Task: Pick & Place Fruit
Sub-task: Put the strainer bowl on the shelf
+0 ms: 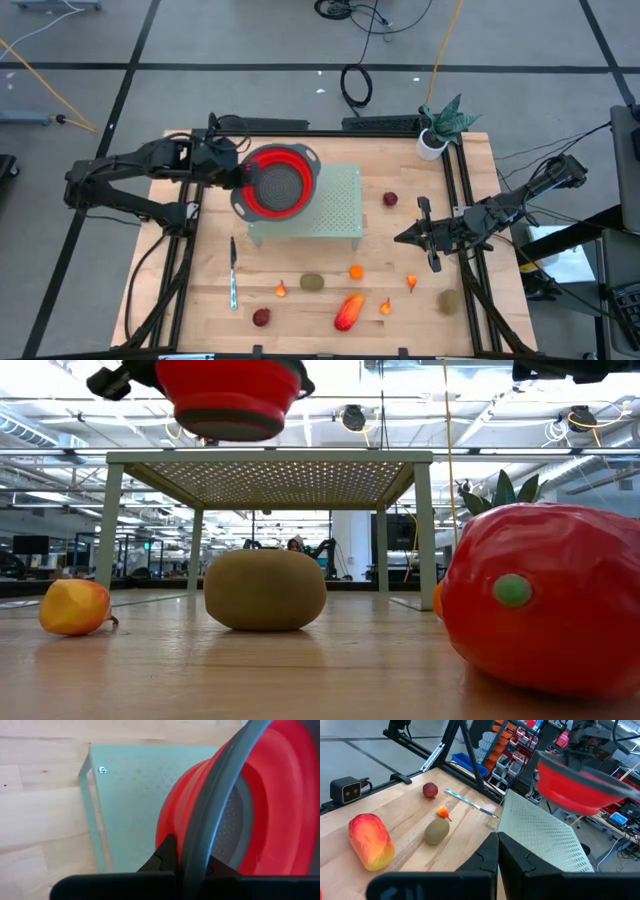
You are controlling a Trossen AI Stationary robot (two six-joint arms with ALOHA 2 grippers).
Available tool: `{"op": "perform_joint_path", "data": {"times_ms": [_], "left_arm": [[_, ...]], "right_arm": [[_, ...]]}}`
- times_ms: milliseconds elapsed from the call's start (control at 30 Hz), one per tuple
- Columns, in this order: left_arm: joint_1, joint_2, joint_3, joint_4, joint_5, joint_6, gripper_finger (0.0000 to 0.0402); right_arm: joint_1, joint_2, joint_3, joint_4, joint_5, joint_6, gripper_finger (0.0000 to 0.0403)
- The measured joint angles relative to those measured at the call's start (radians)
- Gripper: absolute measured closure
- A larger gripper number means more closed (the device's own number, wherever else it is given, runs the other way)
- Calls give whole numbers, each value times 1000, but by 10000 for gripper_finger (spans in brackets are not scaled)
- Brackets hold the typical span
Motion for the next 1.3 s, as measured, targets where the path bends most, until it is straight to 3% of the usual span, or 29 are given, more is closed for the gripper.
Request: {"op": "perform_joint_path", "data": {"times_ms": [233,567,1300], "left_arm": [[0,-11,-127,152,35,-14,402],[-1,-145,-281,253,32,-103,401],[-1,-76,-297,273,36,-120,401]], "right_arm": [[0,0,0,-1,0,-5,403],[0,0,0,-4,0,43,403],[0,0,0,-5,1,44,403]]}}
